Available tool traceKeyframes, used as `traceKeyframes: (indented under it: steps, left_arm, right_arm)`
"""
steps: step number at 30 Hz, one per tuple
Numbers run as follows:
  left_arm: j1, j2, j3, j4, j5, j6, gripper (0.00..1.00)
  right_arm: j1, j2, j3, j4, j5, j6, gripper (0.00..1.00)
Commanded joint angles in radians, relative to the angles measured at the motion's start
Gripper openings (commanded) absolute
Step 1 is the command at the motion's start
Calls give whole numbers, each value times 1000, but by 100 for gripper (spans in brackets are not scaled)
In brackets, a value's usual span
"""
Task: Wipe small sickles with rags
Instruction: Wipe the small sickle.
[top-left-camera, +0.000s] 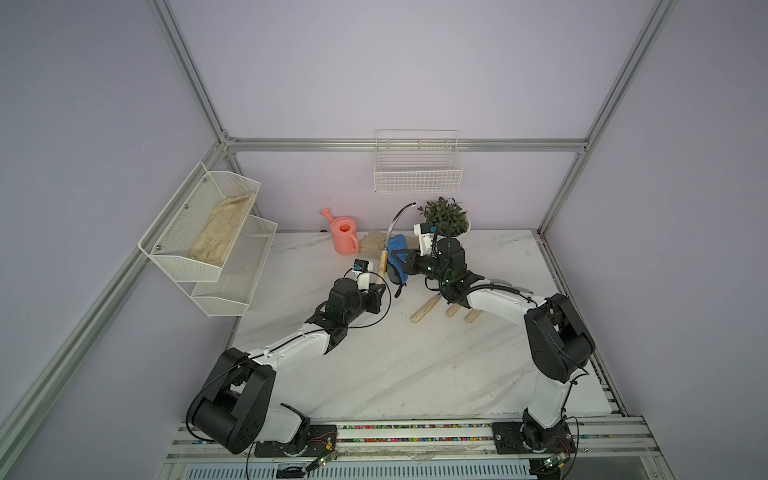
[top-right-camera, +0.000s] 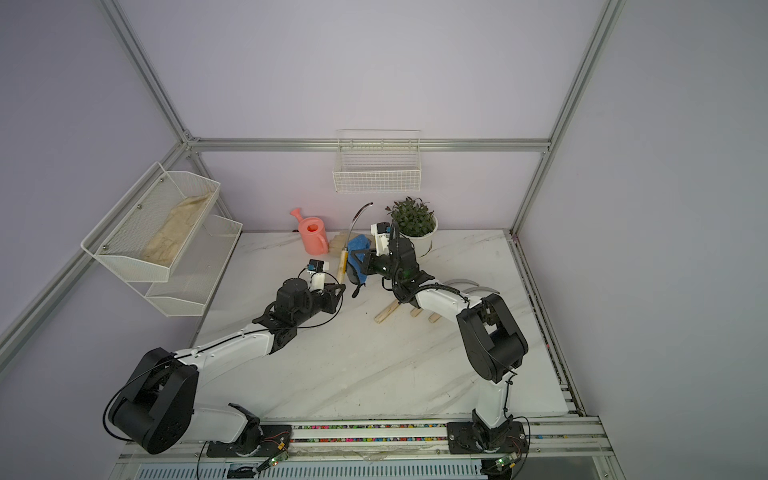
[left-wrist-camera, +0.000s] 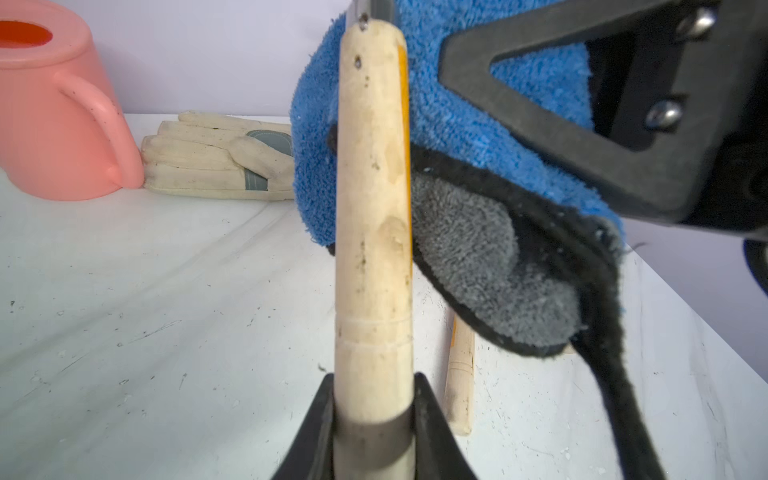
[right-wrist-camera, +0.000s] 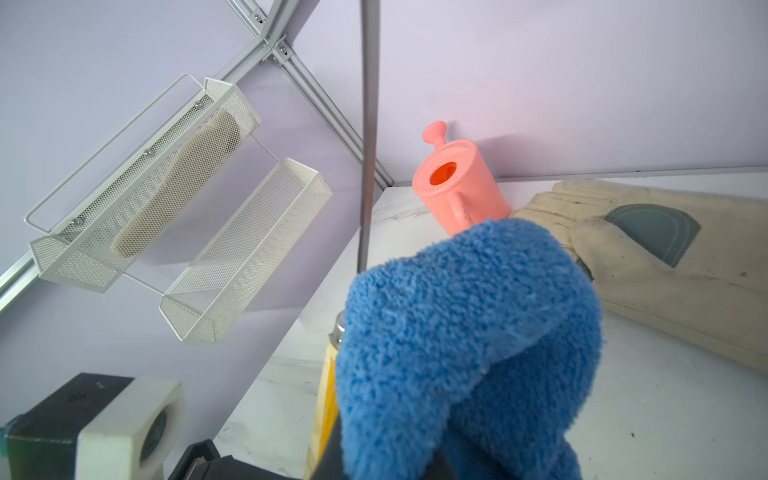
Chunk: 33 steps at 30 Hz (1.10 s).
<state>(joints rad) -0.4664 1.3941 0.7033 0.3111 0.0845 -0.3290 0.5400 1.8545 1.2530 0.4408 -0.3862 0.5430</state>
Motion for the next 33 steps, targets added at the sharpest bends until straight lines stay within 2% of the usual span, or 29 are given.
traceKeyframes:
  steps: [1,9,15,23,29,33]
  left_arm:
    - [-7,9,39,2,1,15,0]
    - [-8,9,40,8,5,4,0]
    - [-8,42,40,8,4,2,0]
    - [-8,51,47,9,6,3,0]
    - [-8,56,48,9,9,4,0]
    - [-8,49,47,8,7,4,0]
  right_arm:
    - [20,-30,-43,56,-48,26,0]
    - [93,-67,-223,151,-32,29,0]
    - [139,-79,-259,159,-13,14,0]
    - [106,-113,-157,80,21,-13,0]
    - [55,-68,-19,-3,21,-21,0]
    - [51,-49,12,-26,28,-33,0]
